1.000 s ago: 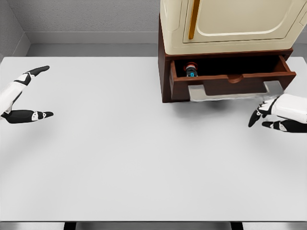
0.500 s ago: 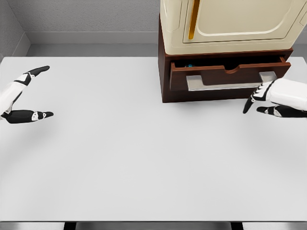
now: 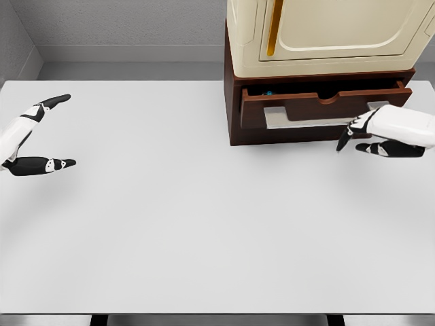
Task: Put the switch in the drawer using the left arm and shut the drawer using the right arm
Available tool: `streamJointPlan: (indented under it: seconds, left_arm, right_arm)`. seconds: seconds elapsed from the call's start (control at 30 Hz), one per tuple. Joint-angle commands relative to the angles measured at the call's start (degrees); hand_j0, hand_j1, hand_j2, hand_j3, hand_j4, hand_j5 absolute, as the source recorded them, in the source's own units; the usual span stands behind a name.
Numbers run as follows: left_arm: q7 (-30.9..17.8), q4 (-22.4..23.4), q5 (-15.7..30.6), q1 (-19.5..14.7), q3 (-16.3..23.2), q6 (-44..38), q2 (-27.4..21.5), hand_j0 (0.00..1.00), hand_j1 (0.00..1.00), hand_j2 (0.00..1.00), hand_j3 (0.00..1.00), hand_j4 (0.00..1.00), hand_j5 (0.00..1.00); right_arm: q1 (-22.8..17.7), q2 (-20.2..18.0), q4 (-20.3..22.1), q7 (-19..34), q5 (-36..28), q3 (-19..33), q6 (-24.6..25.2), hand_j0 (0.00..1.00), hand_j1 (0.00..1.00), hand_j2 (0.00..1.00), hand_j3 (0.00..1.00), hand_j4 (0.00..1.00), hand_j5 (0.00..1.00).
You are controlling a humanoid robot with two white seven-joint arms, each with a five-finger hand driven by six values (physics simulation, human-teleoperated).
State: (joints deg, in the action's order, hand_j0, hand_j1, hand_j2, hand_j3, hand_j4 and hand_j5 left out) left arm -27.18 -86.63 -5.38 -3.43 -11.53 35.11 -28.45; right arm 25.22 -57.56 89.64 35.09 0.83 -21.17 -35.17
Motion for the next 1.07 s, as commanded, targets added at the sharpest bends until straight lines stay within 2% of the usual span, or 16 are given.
streamJointPlan:
  seconds: [0.0, 0.07, 0.43, 0.67, 0.7, 0.77, 0.83, 0.97, 1.0, 1.03]
  left_arm:
    - [0.03, -0.03, 0.46, 0.00, -0.07, -0.11, -0.03, 1.00, 1.00, 1.00, 1.00, 1.00, 1.00]
    - [0.03, -0.11, 0.46, 0.00, 0.02, -0.11, -0.03, 1.00, 1.00, 1.00, 1.00, 1.00, 1.00]
    - [0.03, -0.11, 0.55, 0.00, 0.02, -0.11, -0.03, 1.00, 1.00, 1.00, 1.00, 1.00, 1.00]
    - [0.03, -0.29, 0.46, 0.09, 0.28, -0.11, 0.15, 1.00, 1.00, 1.00, 1.00, 1.00, 1.00]
    - [0.03, -0.29, 0.46, 0.09, 0.28, -0.11, 0.23, 1.00, 1.00, 1.00, 1.00, 1.00, 1.00]
    - [0.20, -0.20, 0.64, 0.00, 0.19, -0.11, 0.15, 1.00, 1.00, 1.00, 1.00, 1.00, 1.00]
    - [0.29, -0.20, 0.64, 0.09, 0.19, -0.11, 0.15, 1.00, 1.00, 1.00, 1.00, 1.00, 1.00]
    - [0.20, -0.20, 0.55, 0.09, 0.28, -0.11, 0.15, 1.00, 1.00, 1.00, 1.00, 1.00, 1.00]
    - [0.20, -0.29, 0.55, 0.09, 0.28, -0.11, 0.15, 1.00, 1.00, 1.00, 1.00, 1.00, 1.00]
    - [0.20, -0.29, 0.64, 0.09, 0.28, -0.11, 0.15, 1.00, 1.00, 1.00, 1.00, 1.00, 1.00]
  right_arm:
    - [0.35, 0.95, -1.39, -0.09, 0.22, -1.68, 0.17, 0.54, 0.54, 0.54, 0.54, 0.54, 0.54]
    - [1.94, 1.83, -3.33, -0.09, 0.57, -2.65, 0.17, 0.56, 0.56, 0.56, 0.56, 0.56, 0.56]
    - [5.28, 4.73, -6.23, -0.09, 1.89, -4.67, 0.17, 0.56, 0.56, 0.56, 0.56, 0.56, 0.56]
    - [6.33, 5.17, -7.37, -0.09, 2.33, -5.11, 0.17, 0.56, 0.56, 0.56, 0.56, 0.56, 0.56]
    - [6.33, 5.08, -7.37, -0.09, 2.50, -5.20, 0.17, 0.59, 0.59, 0.59, 0.59, 0.59, 0.59]
    - [5.89, 4.73, -6.58, -0.09, 2.59, -5.20, 0.17, 0.68, 0.68, 0.68, 0.68, 0.68, 0.68]
    - [4.75, 4.56, -3.95, -0.09, 2.68, -5.73, 0.17, 0.69, 0.69, 0.69, 0.69, 0.69, 0.69]
    - [2.20, 1.22, 1.24, -0.09, 3.12, -5.55, 0.17, 0.69, 0.69, 0.69, 0.69, 0.69, 0.69]
    - [1.41, 0.43, 3.52, -0.09, 3.21, -5.46, 0.17, 0.82, 0.82, 0.82, 0.82, 0.82, 0.82]
    - [0.97, 0.34, 4.41, -0.09, 3.21, -5.29, 0.17, 1.00, 1.00, 1.00, 1.00, 1.00, 1.00]
